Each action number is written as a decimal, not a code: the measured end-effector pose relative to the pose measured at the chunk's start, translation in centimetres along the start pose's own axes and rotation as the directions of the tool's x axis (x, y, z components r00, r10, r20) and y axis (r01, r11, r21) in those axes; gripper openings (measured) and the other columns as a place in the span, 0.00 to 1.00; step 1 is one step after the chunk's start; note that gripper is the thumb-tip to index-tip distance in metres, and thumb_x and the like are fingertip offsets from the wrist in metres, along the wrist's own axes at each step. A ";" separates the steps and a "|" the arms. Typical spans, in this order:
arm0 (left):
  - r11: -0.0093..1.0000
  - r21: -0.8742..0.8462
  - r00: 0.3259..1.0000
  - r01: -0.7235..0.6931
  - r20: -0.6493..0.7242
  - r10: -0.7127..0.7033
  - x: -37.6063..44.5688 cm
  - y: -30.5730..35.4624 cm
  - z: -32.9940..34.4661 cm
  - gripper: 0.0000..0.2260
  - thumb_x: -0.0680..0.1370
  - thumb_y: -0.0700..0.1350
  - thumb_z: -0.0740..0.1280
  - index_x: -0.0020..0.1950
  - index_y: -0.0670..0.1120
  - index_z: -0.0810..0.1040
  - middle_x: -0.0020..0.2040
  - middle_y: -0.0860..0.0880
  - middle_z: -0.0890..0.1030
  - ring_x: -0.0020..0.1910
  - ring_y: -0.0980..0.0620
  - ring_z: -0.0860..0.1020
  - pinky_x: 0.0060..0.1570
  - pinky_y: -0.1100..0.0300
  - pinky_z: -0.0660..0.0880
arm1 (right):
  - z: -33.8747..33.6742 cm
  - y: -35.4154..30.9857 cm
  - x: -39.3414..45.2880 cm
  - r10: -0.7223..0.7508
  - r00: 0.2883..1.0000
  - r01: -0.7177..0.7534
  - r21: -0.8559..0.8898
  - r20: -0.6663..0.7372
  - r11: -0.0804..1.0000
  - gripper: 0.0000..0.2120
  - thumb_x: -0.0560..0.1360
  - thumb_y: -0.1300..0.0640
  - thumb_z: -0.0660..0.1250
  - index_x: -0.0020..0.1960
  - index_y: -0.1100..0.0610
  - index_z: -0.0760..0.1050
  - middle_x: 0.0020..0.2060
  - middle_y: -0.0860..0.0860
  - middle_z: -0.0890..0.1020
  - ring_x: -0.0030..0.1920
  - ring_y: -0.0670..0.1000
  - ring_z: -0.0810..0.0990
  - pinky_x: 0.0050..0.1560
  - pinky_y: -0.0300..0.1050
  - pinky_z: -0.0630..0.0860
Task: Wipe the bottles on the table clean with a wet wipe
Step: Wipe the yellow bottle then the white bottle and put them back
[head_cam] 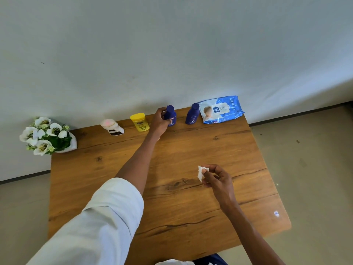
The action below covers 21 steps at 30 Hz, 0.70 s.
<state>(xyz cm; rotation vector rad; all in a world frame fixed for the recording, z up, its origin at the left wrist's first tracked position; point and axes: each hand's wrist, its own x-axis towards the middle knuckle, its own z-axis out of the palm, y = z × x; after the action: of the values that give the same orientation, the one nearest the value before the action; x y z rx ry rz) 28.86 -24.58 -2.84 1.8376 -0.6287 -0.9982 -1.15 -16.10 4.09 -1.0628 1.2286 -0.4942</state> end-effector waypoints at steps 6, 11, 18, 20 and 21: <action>0.994 -0.109 1.000 0.001 -0.013 -0.002 -0.8 -0.1 -0.1 0.31 0.74 0.29 0.70 0.74 0.43 0.66 0.72 0.45 0.73 0.71 0.49 0.71 0.60 0.63 0.73 | 0.1 -0.3 0.0 -0.011 1.000 0.012 -0.002 0.003 1.000 0.06 0.77 0.54 0.71 0.51 0.55 0.83 0.40 0.51 0.86 0.38 0.49 0.83 0.38 0.43 0.79; 0.982 -0.187 0.995 0.010 -0.100 -0.030 -5.7 -0.8 0.3 0.28 0.78 0.30 0.65 0.77 0.44 0.65 0.76 0.49 0.69 0.73 0.56 0.67 0.69 0.60 0.67 | 0.7 -0.7 -0.1 -0.003 1.000 0.003 0.036 -0.001 0.999 0.06 0.78 0.56 0.71 0.51 0.57 0.82 0.39 0.51 0.85 0.37 0.47 0.82 0.36 0.39 0.78; 0.980 -0.190 0.812 -0.062 -0.581 -0.061 -11.9 -4.6 -3.1 0.14 0.79 0.35 0.65 0.65 0.41 0.73 0.59 0.46 0.79 0.58 0.50 0.78 0.59 0.56 0.77 | 2.3 -0.9 -0.2 0.009 0.999 -0.013 0.089 0.037 0.996 0.07 0.78 0.57 0.70 0.54 0.59 0.81 0.40 0.50 0.84 0.38 0.48 0.80 0.37 0.40 0.78; 0.985 -0.173 0.862 -0.027 -0.503 -0.065 -10.4 -4.6 -4.8 0.22 0.80 0.38 0.68 0.73 0.44 0.69 0.68 0.47 0.75 0.60 0.53 0.77 0.53 0.65 0.75 | 2.8 -0.9 -0.2 0.008 0.998 -0.013 0.085 0.057 0.996 0.08 0.78 0.57 0.70 0.55 0.59 0.81 0.41 0.50 0.84 0.38 0.49 0.80 0.37 0.41 0.78; 0.988 -0.153 0.891 -0.002 -0.450 -0.067 -9.4 -4.4 -5.5 0.26 0.79 0.40 0.70 0.76 0.45 0.66 0.71 0.50 0.72 0.61 0.55 0.75 0.51 0.68 0.73 | 3.2 -1.0 -0.1 0.010 0.998 -0.016 0.084 0.068 0.996 0.08 0.78 0.56 0.70 0.55 0.59 0.81 0.41 0.50 0.84 0.38 0.49 0.80 0.37 0.41 0.78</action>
<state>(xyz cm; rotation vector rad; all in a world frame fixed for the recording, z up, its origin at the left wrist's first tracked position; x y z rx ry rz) 28.44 -12.86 -1.96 1.8619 -0.2301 -0.5809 1.95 -15.22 4.88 -0.9916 1.1449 -0.4924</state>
